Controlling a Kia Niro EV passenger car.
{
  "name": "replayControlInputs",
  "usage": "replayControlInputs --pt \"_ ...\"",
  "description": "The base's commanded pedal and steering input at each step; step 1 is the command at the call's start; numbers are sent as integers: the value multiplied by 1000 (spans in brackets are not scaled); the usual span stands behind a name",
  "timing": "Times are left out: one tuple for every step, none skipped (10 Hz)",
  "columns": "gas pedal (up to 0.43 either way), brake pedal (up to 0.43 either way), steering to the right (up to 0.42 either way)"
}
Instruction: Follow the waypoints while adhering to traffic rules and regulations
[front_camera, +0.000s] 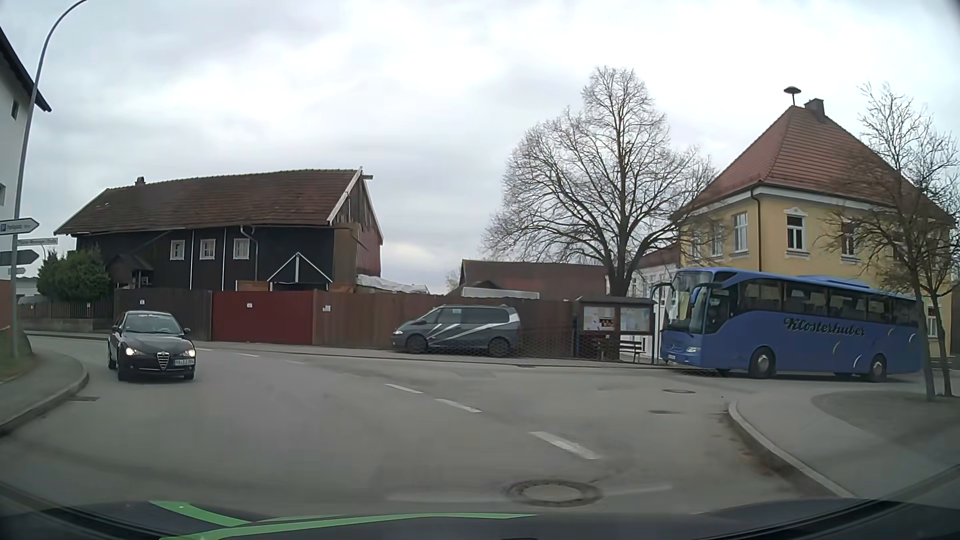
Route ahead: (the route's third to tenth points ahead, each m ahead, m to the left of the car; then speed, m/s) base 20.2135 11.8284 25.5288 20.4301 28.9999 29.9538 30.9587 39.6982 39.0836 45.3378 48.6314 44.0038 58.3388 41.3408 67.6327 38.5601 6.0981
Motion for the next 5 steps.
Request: replayControlInputs --pt "0 0 -70" --pt "0 0 -87" --pt "0 0 -103" --pt "0 0 -120" --pt "20 0 -134"
